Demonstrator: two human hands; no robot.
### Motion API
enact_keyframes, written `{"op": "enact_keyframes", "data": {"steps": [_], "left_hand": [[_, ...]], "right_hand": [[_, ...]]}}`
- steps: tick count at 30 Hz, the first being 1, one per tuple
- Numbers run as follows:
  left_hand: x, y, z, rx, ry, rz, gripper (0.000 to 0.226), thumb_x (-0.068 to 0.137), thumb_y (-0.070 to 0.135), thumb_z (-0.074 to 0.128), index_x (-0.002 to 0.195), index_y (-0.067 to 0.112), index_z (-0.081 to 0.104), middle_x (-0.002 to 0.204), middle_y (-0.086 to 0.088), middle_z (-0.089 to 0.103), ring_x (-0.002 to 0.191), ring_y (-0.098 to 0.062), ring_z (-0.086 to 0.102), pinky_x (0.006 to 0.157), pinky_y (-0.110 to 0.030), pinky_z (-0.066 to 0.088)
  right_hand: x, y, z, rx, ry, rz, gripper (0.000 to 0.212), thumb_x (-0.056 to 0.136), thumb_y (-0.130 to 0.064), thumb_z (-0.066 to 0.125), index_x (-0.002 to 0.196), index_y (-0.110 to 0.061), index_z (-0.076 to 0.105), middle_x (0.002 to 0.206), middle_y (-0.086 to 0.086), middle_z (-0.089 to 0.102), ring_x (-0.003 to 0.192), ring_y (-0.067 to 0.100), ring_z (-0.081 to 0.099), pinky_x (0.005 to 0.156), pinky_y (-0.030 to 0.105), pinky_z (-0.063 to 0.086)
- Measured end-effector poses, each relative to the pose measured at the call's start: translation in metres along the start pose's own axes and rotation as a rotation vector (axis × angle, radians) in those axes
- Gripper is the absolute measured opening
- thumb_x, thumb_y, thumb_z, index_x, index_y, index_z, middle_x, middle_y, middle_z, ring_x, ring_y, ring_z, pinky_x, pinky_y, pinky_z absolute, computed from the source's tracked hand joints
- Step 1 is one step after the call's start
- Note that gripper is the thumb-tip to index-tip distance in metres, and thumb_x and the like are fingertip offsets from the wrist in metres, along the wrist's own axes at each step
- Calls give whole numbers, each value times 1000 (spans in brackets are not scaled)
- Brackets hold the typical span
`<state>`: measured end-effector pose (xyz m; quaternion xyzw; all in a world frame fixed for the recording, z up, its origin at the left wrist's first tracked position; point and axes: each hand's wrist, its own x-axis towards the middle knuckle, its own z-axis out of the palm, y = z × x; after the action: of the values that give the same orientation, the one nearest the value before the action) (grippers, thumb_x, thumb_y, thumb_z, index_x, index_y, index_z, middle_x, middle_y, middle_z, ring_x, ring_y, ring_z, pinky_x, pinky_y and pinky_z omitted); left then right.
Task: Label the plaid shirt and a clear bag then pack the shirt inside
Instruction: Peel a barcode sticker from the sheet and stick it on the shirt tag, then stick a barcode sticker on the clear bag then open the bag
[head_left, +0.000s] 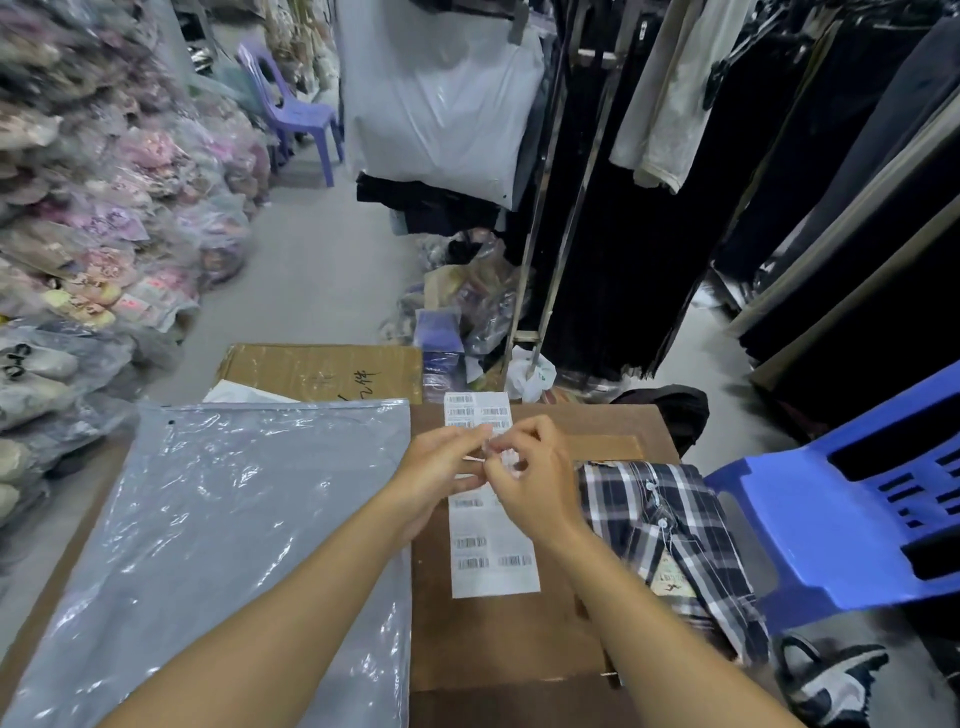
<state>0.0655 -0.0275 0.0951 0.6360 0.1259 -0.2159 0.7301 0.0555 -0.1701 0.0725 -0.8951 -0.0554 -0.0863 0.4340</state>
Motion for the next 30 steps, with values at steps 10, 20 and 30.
{"op": "enact_keyframes", "data": {"steps": [10, 20, 30], "left_hand": [[-9, 2, -45, 95, 138, -30, 18, 95, 8, 57, 107, 5, 71, 95, -14, 74, 75, -14, 70, 77, -25, 61], [-2, -11, -96, 458, 180, 53, 30, 89, 11, 70, 119, 11, 69, 93, -6, 70, 84, -16, 64, 82, -30, 55], [24, -39, -146, 1361, -42, 25, 135, 56, 59, 86, 158, 25, 5, 167, 0, -11, 153, -22, -12, 124, -42, -3]], "right_hand": [[14, -21, 22, 256, -129, 219, 14, 87, -8, 72, 84, -22, 74, 89, -1, 72, 76, 13, 67, 74, 33, 58], [14, -23, 40, 469, -173, 486, 22, 84, 1, 75, 100, -10, 64, 77, 11, 69, 75, 28, 66, 85, 51, 57], [14, -15, 50, 416, -160, 523, 23, 84, -1, 76, 100, -13, 65, 88, 21, 74, 83, 34, 72, 86, 53, 59]]}}
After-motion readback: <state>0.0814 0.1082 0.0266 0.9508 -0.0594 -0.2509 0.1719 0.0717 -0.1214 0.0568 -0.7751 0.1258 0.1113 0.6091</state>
